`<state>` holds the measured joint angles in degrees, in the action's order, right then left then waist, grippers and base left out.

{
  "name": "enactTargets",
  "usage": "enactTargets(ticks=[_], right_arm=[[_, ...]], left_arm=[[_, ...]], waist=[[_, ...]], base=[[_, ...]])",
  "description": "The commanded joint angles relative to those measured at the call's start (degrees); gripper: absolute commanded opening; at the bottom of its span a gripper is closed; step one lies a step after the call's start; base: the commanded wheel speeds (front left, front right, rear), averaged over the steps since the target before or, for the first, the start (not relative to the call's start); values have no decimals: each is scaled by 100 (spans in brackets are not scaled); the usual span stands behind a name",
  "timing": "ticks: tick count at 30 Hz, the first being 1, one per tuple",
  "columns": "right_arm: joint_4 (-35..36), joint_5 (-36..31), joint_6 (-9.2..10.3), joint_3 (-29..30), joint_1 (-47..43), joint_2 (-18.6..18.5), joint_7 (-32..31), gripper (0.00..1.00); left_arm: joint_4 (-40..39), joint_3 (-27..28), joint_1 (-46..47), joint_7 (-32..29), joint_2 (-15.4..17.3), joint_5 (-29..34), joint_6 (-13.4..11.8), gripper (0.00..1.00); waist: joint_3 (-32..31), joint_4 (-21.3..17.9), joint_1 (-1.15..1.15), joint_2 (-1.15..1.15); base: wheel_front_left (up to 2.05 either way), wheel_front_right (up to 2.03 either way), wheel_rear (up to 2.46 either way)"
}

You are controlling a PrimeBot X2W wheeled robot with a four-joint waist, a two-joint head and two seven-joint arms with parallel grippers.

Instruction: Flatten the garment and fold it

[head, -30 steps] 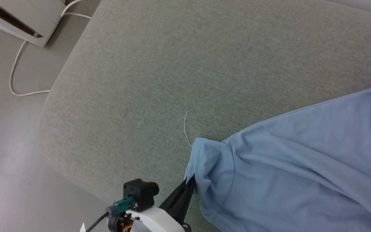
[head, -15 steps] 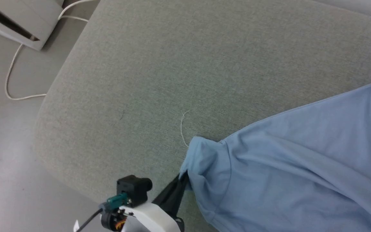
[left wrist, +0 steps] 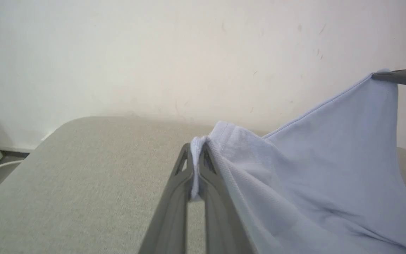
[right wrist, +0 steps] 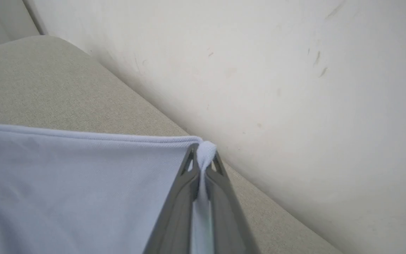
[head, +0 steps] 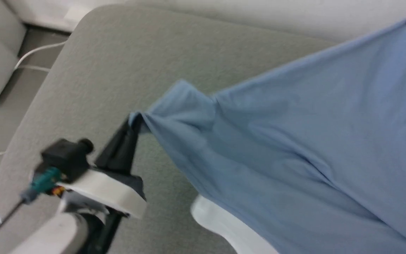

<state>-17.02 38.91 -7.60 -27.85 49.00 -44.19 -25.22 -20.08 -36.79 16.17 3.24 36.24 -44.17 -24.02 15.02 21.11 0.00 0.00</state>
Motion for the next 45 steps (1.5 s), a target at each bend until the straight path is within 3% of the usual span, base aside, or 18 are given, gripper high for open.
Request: enactTargets(ticks=[1,10,17,27,34,45], right_arm=[[122,43,11,51,115,-20,118,0],[1117,123,11,554,243,-73,537,0],[1750,163,11,1220,203,56,486,0],[2273,-21,11,1729,338,213,102,0],[1983,-215,11,1692,766,229,312,0],[101,-794,11,1271,2727,758,1563,0]], left_arm=[[-136,147,177,-29,104,73,-68,0],[-685,999,858,-16,707,199,-208,0],[-964,1570,1393,-49,1027,171,-226,0],[-853,2076,2505,-368,1326,-35,1,0],[-22,1783,3797,-655,1144,-11,499,0],[2638,1222,6790,-454,50,443,1347,0]], waist=[[-658,-734,0,0],[-1160,-1555,0,0],[-1385,-1997,0,0],[-1153,-2394,0,0],[-453,-2490,0,0],[899,-2637,0,0]], base=[[0,0,0],[0,0,0],[0,0,0],[0,0,0],[0,0,0],[0,0,0]])
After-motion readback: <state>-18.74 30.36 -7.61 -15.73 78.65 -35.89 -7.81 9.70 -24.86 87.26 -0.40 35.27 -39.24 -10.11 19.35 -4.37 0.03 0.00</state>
